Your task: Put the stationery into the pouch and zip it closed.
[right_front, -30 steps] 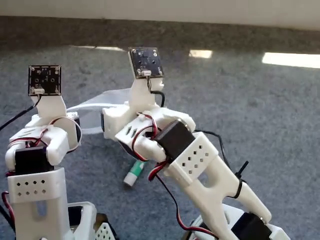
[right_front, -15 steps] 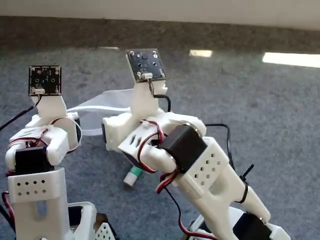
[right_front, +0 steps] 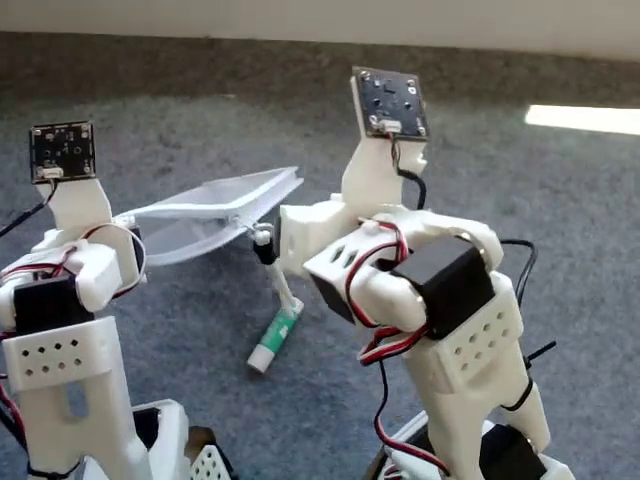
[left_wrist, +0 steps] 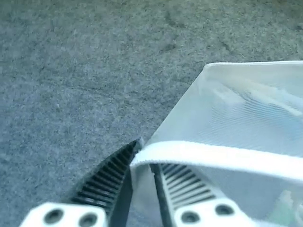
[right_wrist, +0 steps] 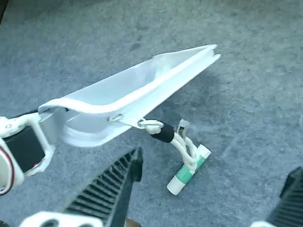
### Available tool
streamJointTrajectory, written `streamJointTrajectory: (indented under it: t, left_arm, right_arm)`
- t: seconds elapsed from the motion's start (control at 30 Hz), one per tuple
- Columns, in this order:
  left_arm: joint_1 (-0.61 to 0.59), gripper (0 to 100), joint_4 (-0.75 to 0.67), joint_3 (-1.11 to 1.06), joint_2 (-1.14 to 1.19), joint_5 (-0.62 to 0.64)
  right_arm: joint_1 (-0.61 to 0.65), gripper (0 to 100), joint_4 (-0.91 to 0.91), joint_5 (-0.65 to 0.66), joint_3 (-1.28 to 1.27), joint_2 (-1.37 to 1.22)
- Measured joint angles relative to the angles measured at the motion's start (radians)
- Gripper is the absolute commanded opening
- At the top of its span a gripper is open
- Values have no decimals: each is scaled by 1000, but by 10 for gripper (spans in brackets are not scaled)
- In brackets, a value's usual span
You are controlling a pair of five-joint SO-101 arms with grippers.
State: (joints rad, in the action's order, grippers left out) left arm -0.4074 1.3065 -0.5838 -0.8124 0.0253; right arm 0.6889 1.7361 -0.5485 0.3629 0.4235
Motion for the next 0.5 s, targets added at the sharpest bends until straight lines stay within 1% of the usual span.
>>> streamJointTrajectory:
  t: [0.13,0.27,0.37,0.5]
  left_arm:
    - [-72,5,38,48,3,-2]
    - [-133,5,40,78,5,-3]
    - [-147,5,57,86,5,-5]
    - [-147,5,71,86,5,-5]
  right_arm:
    - [-17,422,2,0,-41,0]
    - [-17,422,2,0,-104,0]
    - [-17,422,2,3,-155,0]
    - [-17,421,-86,3,-304,0]
